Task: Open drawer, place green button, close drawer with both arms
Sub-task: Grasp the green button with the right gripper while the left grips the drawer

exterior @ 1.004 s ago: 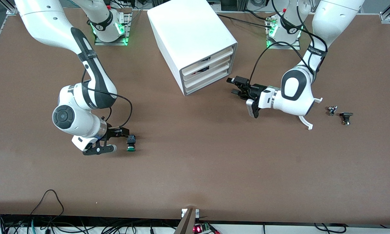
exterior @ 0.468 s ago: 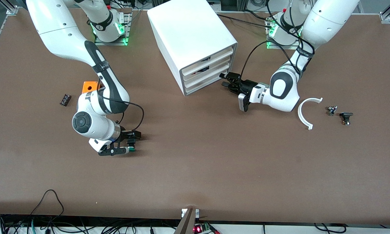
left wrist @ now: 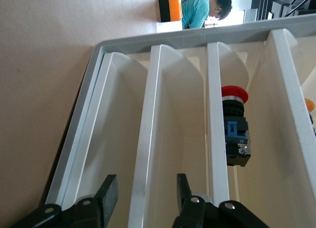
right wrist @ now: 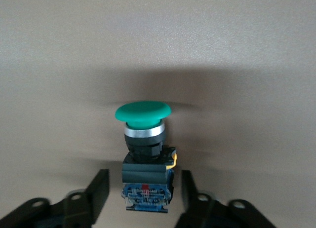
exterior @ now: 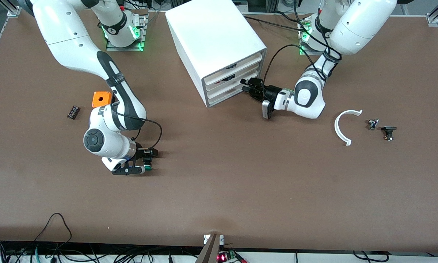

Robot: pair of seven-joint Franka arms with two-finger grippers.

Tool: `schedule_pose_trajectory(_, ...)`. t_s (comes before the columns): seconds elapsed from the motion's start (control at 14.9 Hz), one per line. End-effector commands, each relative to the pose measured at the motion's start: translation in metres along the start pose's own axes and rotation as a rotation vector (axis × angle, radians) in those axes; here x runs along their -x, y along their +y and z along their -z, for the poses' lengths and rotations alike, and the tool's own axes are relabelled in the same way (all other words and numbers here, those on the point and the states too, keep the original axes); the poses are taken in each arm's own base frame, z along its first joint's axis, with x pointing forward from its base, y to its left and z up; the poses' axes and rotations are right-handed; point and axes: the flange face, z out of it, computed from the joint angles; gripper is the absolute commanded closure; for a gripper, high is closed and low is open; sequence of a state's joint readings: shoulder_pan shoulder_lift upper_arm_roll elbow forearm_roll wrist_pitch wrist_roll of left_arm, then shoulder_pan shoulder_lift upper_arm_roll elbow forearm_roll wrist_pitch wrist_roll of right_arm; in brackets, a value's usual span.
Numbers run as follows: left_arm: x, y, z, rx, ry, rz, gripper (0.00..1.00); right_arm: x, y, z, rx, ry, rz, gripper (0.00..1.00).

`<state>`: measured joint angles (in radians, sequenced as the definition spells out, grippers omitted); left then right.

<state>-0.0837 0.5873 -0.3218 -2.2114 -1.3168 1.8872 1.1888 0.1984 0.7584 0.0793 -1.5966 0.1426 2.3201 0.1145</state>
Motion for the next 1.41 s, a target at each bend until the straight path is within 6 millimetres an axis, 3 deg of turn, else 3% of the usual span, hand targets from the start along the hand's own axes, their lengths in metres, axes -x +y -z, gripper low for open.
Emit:
schedule_pose_trajectory(0.0,0.007,0.001,-0.007,0.003,0.011,-0.014,0.52,-0.003,-0.001,0.004,-0.017,0.010,-0.013,0.83)
schedule_pose_trajectory(0.13,0.008,-0.002,-0.008,0.004,0.011,-0.010,0.57,-0.005,0.001,0.005,-0.019,0.014,-0.017,1.00)
schedule_pose_trajectory(0.54,0.019,-0.005,-0.020,-0.001,-0.013,0.009,0.71,-0.012,-0.009,0.023,-0.021,-0.009,-0.064,1.00)
schedule_pose_trajectory(0.6,0.019,-0.006,-0.020,-0.007,-0.012,0.010,0.74,-0.016,-0.011,0.031,-0.022,-0.010,-0.083,1.00)
schedule_pose_trajectory(0.74,0.019,-0.007,-0.020,-0.009,-0.011,0.019,0.96,-0.021,-0.017,0.051,-0.016,-0.048,-0.128,1.00)
schedule_pose_trajectory(0.8,0.019,-0.007,-0.020,-0.008,-0.012,0.024,1.00,-0.024,-0.018,0.060,-0.013,-0.061,-0.150,1.00)
schedule_pose_trajectory(1.14,0.002,-0.006,0.002,-0.027,0.021,0.037,1.00,-0.032,-0.027,0.116,0.008,-0.107,-0.298,1.00)
schedule_pose_trajectory(1.34,-0.019,-0.009,0.037,-0.090,0.006,0.040,1.00,-0.031,-0.049,0.156,0.030,-0.124,-0.371,1.00)
